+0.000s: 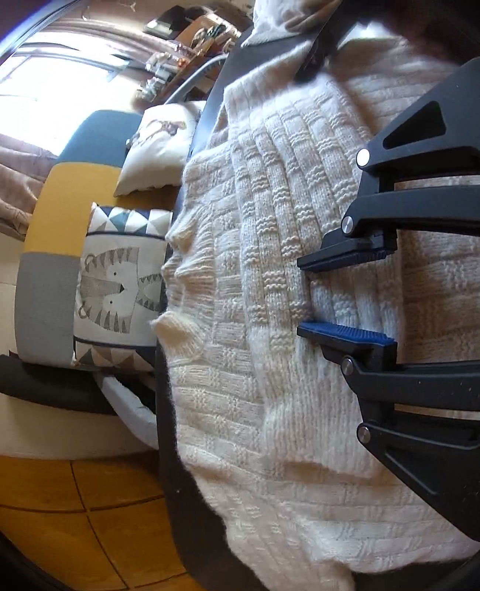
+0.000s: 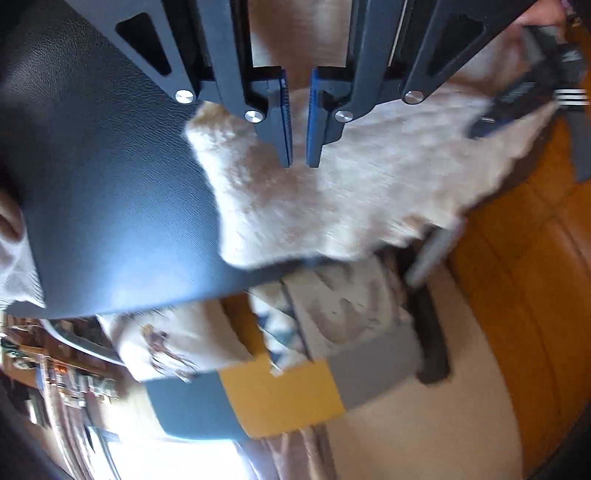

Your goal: Fold clothes

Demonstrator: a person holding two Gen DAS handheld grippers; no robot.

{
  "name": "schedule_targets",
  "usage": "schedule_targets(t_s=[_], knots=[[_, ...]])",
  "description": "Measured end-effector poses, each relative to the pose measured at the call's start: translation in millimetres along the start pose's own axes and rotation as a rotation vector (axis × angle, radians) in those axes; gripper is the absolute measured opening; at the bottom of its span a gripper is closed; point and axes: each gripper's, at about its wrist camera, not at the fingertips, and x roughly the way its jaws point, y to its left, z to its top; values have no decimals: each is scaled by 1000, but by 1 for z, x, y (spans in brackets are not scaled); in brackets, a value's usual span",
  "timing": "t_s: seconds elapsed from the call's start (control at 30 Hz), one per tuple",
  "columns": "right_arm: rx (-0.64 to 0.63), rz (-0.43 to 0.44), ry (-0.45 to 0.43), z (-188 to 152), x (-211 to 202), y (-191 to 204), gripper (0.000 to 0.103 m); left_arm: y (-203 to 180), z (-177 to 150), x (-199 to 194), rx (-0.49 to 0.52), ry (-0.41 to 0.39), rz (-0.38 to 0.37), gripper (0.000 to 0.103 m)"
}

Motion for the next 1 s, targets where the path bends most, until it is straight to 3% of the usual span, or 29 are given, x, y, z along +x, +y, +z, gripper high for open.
schedule_targets(t_s=[0.03,0.13,0.23,0.3,0.4,0.5,0.63,0.7,0.8,1.0], knots=[[15,-1,16,0,6,-3,1,5,0,-2,2,-3,7,32],[-9,-29,22,-1,11,2,1,39,2,-12,0,-12,142,32],[-45,-68,9,-5,12,9,1,86,4,-16,-89,21,258,32],[-51,-75,5,-5,12,10,1,110,1,-28,-177,14,296,32],[-44,-70,0,-6,14,8,1,110,-3,-47,-256,-35,223,32],[-50,-77,-4,-8,13,10,1,55,3,-42,-158,-50,118,32],[-44,-70,-7,-8,13,9,1,-33,23,-8,-9,-26,-43,32],[-42,-68,-8,-8,13,8,1,-70,28,13,37,-3,-54,32],[-40,-64,-10,-9,13,8,1,-93,31,47,59,54,-30,32],[-39,-66,-15,-10,14,9,1,-67,39,59,128,14,31,35]])
